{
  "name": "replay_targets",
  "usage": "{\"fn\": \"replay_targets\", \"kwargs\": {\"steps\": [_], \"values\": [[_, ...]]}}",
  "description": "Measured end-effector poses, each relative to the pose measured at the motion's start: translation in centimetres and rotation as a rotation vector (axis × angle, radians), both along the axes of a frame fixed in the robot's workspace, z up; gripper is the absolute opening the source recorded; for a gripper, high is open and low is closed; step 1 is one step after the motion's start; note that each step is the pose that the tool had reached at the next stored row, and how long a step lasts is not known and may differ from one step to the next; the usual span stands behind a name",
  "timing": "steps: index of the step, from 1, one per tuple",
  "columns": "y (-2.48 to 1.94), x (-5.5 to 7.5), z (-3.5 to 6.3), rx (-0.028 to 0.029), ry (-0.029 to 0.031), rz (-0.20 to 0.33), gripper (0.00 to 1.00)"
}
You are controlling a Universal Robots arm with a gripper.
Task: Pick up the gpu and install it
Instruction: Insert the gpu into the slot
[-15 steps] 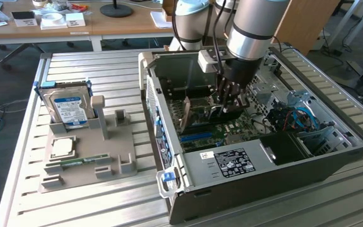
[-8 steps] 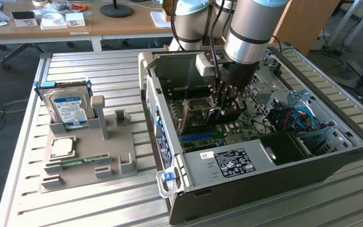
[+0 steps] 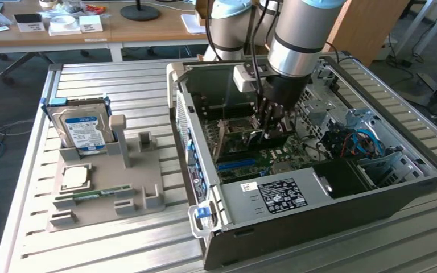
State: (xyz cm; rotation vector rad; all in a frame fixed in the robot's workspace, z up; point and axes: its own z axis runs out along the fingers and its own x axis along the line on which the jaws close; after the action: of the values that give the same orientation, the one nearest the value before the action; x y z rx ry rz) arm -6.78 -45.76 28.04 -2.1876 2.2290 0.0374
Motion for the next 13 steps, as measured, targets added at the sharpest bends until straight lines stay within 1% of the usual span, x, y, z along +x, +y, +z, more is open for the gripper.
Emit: {"fn": "replay_targets", "kwargs": {"steps": [2,7,13], "values": [[-0.19,0.0,-0.01,0.0002,-0.0001,0.0,0.27],[-0.22,-0.2,-0.4,0.0002,-0.0002,0.0,0.27],[-0.22,-0.43,-0.51,0.0002,-0.0001,0.0,0.27]]}}
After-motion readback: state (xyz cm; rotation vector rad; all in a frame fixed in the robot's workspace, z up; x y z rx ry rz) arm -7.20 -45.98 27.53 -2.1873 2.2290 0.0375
